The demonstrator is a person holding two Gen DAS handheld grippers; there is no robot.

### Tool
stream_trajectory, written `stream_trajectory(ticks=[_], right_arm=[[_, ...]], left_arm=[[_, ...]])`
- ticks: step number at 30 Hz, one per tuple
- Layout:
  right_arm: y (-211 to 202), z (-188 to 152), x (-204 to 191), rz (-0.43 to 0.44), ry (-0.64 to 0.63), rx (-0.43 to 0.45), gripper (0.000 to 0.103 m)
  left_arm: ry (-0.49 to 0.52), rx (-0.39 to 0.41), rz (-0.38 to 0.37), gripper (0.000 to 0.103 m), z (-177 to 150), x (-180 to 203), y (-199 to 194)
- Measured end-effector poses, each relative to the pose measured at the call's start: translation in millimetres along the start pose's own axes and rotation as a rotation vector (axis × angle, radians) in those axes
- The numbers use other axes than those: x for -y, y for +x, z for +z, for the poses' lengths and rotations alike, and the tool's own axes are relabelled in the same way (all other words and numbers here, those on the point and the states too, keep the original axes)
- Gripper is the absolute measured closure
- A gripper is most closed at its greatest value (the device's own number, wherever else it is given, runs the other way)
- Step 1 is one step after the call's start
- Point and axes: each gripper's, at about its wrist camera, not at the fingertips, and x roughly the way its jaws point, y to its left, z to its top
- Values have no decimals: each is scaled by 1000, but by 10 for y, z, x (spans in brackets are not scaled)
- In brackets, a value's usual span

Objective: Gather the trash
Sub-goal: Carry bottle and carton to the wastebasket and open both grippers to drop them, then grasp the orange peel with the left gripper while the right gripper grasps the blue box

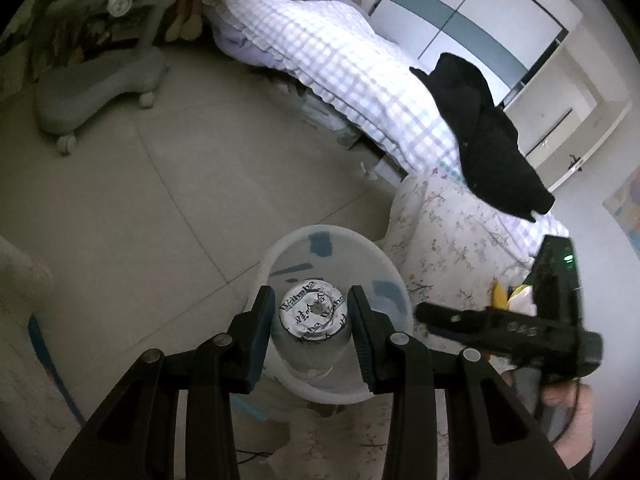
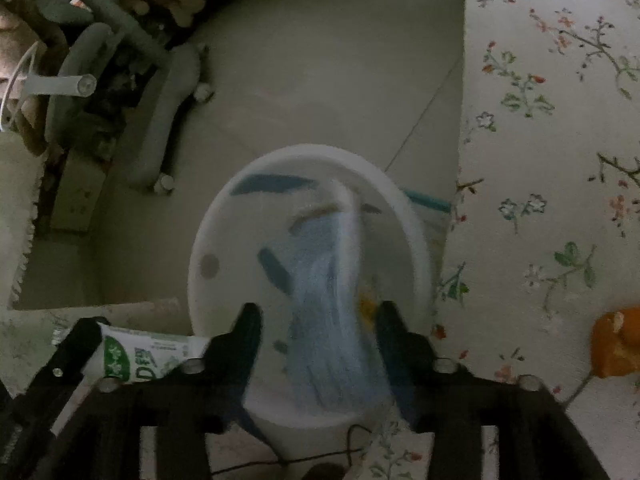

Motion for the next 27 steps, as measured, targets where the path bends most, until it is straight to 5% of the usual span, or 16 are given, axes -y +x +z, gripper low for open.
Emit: stream_trajectory(ticks=[16,18,20,27], right_arm=[[-1075,-233,292,-117,-33,150,35],[-1255,-270,394,-135,-27,175,34],[-1425,-303,494,-151,-18,205,31],[-2003,-394,1008,-221,37,299,27]], left_arm=[[65,-67,71,62,-92,277,267],[51,-89,88,49,-108,311,287],[47,-93,99,23,-134,350,272],[96,-92,105,14,-229,580,196]])
